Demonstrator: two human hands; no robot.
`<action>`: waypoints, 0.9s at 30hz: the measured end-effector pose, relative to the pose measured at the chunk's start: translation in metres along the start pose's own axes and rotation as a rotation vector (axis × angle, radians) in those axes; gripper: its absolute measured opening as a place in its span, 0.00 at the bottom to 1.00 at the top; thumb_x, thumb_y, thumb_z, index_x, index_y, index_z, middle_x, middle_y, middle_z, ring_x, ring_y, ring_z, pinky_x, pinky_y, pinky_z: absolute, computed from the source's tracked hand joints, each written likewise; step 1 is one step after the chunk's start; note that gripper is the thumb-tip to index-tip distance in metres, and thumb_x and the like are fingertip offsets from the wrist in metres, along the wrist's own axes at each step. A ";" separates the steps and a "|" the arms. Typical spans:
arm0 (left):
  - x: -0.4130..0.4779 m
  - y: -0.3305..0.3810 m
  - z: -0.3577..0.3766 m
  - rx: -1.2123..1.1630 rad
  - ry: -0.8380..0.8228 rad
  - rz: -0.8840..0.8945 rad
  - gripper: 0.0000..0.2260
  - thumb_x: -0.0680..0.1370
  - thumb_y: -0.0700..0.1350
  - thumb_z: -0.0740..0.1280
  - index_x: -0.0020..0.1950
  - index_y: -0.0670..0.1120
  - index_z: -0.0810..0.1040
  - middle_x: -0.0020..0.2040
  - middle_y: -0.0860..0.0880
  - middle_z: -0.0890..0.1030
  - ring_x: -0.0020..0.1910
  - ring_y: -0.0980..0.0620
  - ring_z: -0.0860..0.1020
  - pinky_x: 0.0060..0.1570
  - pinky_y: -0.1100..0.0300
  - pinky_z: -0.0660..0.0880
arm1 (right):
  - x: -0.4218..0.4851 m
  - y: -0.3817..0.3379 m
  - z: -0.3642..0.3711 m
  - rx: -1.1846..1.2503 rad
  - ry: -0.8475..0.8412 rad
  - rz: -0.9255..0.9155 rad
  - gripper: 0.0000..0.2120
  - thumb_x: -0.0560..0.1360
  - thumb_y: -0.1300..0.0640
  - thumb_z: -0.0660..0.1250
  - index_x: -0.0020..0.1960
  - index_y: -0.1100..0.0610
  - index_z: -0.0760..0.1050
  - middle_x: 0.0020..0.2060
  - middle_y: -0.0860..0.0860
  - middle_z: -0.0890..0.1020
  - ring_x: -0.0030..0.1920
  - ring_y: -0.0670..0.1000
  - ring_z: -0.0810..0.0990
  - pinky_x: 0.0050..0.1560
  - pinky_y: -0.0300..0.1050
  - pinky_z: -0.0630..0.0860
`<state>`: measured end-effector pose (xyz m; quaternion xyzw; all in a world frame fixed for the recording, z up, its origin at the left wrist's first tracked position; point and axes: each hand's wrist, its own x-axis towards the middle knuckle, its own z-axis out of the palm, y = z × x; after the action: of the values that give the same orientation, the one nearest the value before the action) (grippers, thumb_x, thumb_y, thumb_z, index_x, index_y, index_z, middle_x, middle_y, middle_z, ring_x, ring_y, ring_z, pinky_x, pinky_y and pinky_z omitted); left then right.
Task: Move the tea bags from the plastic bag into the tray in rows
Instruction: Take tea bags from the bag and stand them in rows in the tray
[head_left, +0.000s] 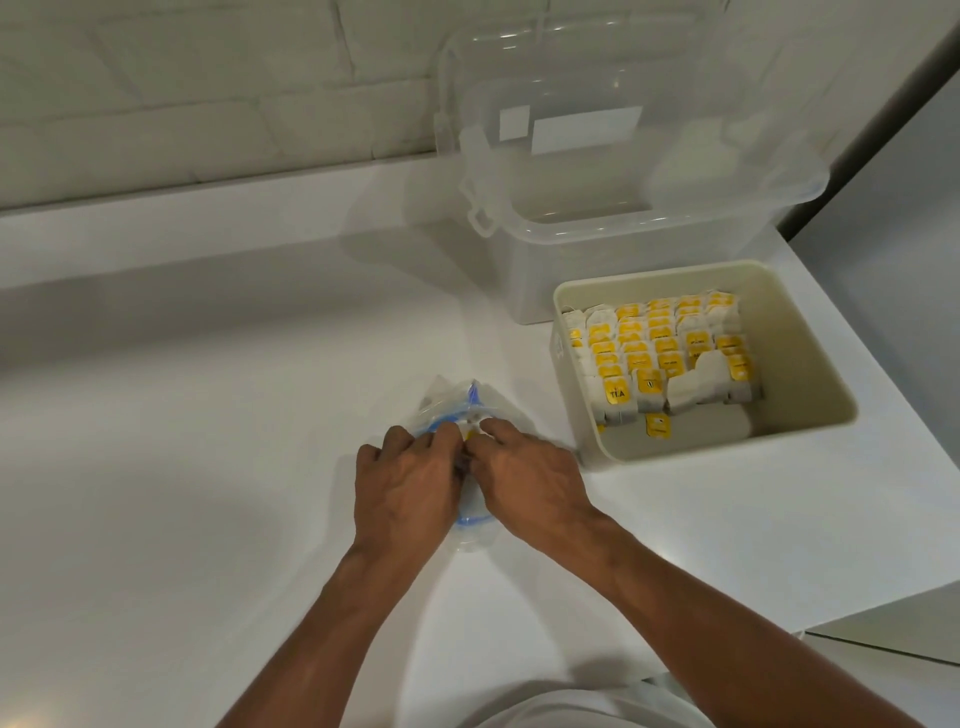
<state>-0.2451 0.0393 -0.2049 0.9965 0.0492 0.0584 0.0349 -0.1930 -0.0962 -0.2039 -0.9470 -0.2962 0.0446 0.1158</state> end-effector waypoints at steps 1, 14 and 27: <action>0.003 0.001 0.000 -0.009 -0.001 0.003 0.12 0.64 0.44 0.78 0.40 0.48 0.77 0.31 0.51 0.80 0.31 0.44 0.75 0.31 0.56 0.68 | 0.000 0.000 -0.002 0.004 -0.020 0.002 0.07 0.73 0.51 0.72 0.51 0.50 0.81 0.50 0.48 0.83 0.39 0.52 0.84 0.33 0.43 0.77; 0.015 -0.009 0.000 -0.296 -0.135 -0.071 0.16 0.75 0.47 0.70 0.63 0.51 0.78 0.50 0.50 0.83 0.49 0.46 0.80 0.48 0.52 0.78 | 0.007 0.015 -0.016 0.343 -0.134 0.183 0.12 0.77 0.48 0.67 0.60 0.47 0.79 0.51 0.46 0.84 0.51 0.49 0.81 0.53 0.42 0.76; 0.027 -0.025 -0.031 -0.740 -0.288 -0.336 0.04 0.78 0.50 0.69 0.52 0.54 0.82 0.40 0.55 0.85 0.43 0.51 0.83 0.47 0.53 0.79 | -0.001 0.014 -0.027 0.504 -0.096 0.266 0.09 0.76 0.48 0.70 0.56 0.47 0.79 0.39 0.44 0.81 0.41 0.46 0.79 0.46 0.34 0.73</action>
<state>-0.2243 0.0687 -0.1726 0.8930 0.1810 -0.0741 0.4054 -0.1820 -0.1133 -0.1808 -0.9157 -0.1541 0.1765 0.3264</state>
